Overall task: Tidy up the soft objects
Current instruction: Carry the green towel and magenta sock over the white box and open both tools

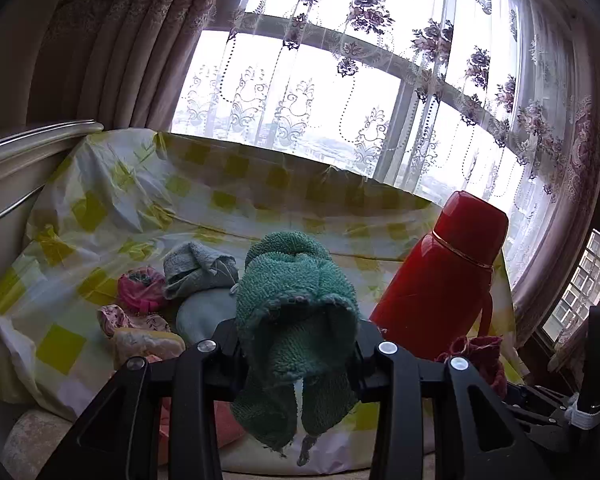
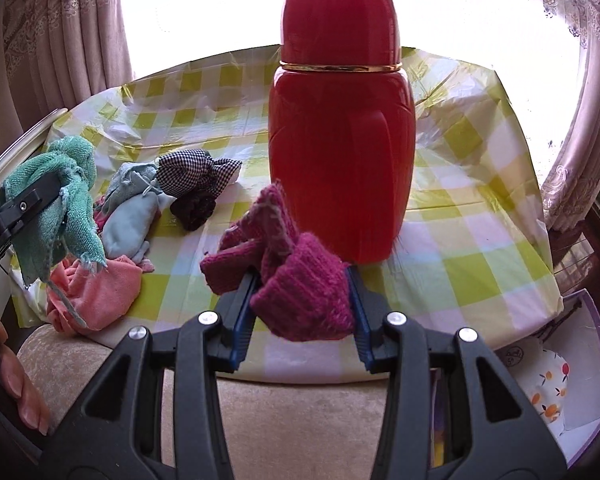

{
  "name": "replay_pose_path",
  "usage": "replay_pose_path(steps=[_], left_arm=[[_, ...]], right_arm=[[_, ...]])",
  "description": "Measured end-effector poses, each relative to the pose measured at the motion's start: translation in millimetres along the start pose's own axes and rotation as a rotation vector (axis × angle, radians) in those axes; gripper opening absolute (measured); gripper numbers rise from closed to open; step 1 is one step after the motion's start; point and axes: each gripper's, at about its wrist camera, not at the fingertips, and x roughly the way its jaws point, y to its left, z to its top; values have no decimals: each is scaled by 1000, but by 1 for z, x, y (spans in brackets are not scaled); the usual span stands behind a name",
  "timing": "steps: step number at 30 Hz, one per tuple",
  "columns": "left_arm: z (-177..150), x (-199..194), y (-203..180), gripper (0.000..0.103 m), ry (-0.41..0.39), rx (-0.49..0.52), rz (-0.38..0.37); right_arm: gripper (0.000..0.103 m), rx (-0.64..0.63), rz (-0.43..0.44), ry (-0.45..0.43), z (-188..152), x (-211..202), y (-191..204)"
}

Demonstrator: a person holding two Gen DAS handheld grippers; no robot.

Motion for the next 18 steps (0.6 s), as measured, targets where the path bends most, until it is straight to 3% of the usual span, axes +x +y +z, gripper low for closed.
replay_pose_path(steps=[9,18], left_arm=[[-18,1,-59,40,74,75,-119],[-44,1,-135,40,179,182,-294]], right_arm=[[46,60,-44,4,-10,-17,-47],[46,166,-147,21,-38,-45,-127]])
